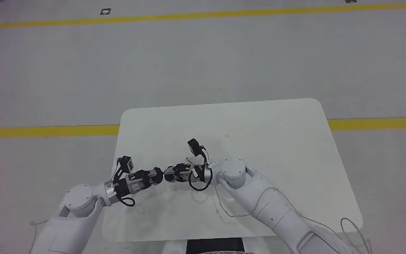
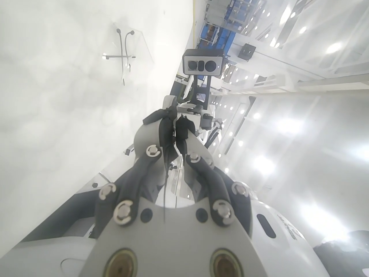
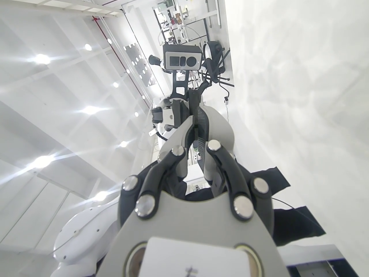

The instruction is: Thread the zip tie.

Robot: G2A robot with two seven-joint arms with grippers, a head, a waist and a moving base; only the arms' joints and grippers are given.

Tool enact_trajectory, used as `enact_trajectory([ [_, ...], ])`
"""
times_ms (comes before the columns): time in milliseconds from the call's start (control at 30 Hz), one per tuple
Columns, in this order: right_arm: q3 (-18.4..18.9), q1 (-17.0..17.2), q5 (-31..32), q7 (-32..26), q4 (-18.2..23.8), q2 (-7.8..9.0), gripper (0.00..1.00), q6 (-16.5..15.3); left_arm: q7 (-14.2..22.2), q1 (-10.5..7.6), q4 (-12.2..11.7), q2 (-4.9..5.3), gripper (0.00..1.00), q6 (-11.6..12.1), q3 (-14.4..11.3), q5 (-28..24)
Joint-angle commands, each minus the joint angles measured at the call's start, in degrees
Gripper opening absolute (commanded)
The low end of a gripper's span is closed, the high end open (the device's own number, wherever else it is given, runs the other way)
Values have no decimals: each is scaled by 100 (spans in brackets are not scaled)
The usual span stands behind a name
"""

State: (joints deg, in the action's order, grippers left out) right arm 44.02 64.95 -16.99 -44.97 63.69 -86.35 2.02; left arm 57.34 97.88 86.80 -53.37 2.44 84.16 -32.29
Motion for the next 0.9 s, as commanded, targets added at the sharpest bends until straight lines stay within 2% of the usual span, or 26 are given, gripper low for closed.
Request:
enact_trajectory([
  [0,-6,-7,7,-14,-2,2,0,-3,-7,-7,-5,3,7,0,-6,1],
  [100,-14,-17,9,-31,-7,4,0,-12,-11,-19,-9,7,15,0,-18,1],
  [167,-17,-23,3,-38,-10,4,0,-19,-10,-29,-14,10,15,-4,-26,6],
  [233,-20,-31,-7,-50,-17,4,0,-33,-8,-41,-23,13,13,-11,-39,12],
  [300,-24,-40,-15,-61,-28,4,0,-33,-12,-55,-32,15,4,-14,-51,12],
  [400,-30,-59,-27,-67,-53,3,0,-15,-12,-75,-44,17,0,-12,-67,2],
  [800,-39,-117,-79,-48,-126,-5,0,-29,4,-136,-84,31,0,3,-131,-8],
  [833,-39,-121,-81,-47,-129,-5,0,-31,3,-141,-87,32,5,3,-131,-14],
  [867,-39,-124,-82,-47,-133,-5,0,-32,3,-144,-91,33,27,4,-133,-22],
])
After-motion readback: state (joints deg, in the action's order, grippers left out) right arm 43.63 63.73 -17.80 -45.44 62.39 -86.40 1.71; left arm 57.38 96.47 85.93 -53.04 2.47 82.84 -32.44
